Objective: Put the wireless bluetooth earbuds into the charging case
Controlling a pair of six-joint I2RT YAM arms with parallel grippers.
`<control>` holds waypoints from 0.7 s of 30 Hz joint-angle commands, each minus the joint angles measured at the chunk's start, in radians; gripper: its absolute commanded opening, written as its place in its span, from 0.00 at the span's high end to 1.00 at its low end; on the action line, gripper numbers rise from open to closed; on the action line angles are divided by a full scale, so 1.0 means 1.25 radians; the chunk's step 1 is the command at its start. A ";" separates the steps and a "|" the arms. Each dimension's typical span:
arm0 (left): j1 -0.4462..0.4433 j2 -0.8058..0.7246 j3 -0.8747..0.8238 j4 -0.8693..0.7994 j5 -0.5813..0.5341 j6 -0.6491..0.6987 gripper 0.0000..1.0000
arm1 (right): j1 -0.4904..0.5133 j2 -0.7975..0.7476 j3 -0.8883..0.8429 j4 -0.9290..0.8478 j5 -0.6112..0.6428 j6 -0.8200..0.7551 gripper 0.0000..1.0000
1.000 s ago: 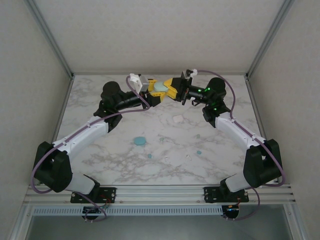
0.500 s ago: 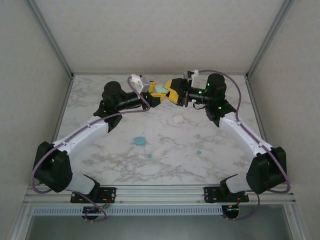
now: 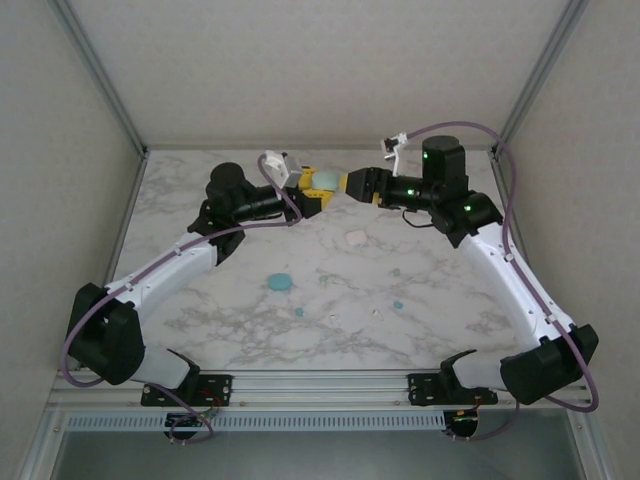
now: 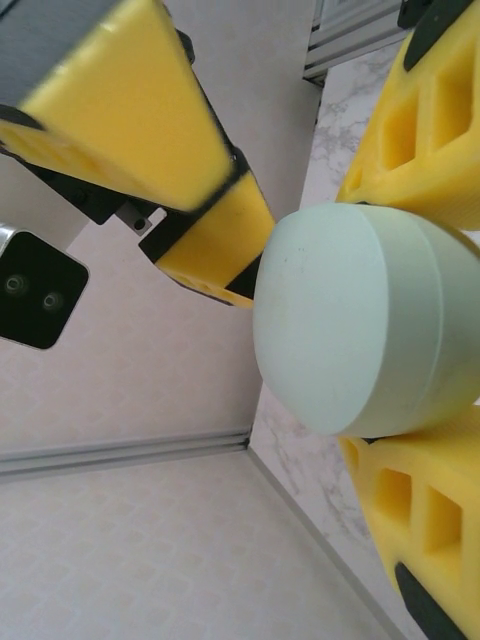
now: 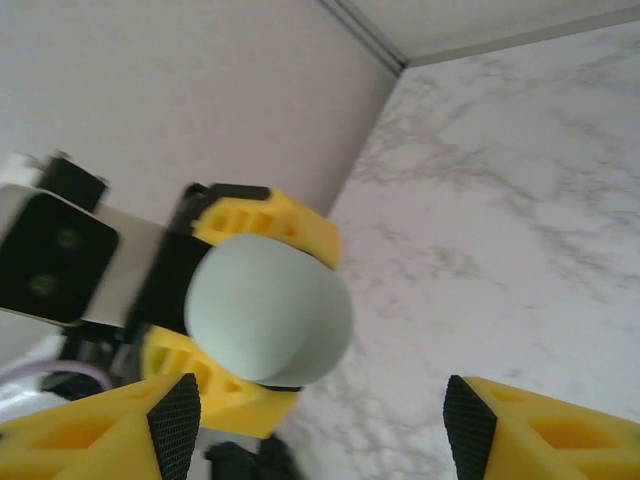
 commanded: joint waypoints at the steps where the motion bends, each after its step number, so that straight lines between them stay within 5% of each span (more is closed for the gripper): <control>1: -0.010 -0.012 0.025 -0.004 0.032 -0.011 0.67 | 0.013 0.006 0.053 -0.110 0.037 -0.157 0.31; 21: -0.021 -0.016 0.034 -0.035 0.043 0.009 0.67 | 0.029 0.040 0.085 -0.105 0.056 -0.121 0.30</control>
